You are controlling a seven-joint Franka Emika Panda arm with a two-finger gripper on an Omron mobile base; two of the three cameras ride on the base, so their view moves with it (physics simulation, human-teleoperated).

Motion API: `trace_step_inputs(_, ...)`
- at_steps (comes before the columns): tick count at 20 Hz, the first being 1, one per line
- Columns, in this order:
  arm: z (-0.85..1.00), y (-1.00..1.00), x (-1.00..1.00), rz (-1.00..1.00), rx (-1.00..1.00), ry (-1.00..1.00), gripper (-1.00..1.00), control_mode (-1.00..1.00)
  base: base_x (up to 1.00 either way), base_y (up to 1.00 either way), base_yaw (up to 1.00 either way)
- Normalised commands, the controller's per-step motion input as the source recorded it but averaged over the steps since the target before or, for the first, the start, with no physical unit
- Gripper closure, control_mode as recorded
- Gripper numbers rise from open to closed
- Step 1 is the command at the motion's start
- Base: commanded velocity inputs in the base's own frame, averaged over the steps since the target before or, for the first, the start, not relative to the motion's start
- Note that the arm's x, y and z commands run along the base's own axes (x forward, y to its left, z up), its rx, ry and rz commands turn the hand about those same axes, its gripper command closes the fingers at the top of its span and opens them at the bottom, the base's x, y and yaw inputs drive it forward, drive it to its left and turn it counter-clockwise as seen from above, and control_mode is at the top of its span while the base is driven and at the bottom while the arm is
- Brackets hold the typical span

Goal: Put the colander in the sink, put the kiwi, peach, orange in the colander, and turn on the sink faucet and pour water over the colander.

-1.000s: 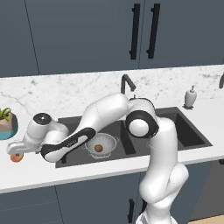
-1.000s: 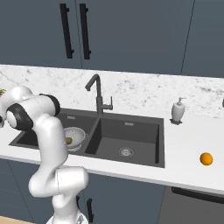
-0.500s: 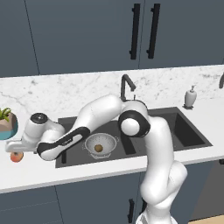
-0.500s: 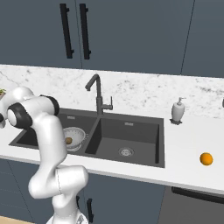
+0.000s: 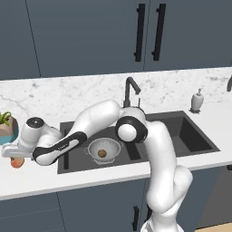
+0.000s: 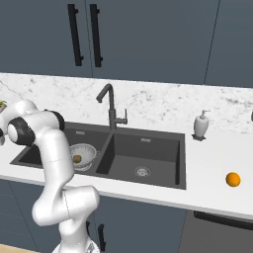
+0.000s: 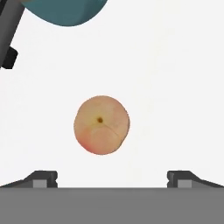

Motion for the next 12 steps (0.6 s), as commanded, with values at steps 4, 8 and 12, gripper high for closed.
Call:
trace_step_inputs(4,-0.09,0.14,0.05,-0.01,0.0,0.08,-1.0,-1.0,0.0,0.0,0.0)
trace_step_inputs(8,-0.14,0.11,0.08,-0.03,0.0,0.07,-1.0,-1.0,0.0,0.0,0.0)
trace_step_inputs(12,-0.12,0.1,0.19,-0.04,0.0,0.05,-1.0,-1.0,0.0,0.0,0.0)
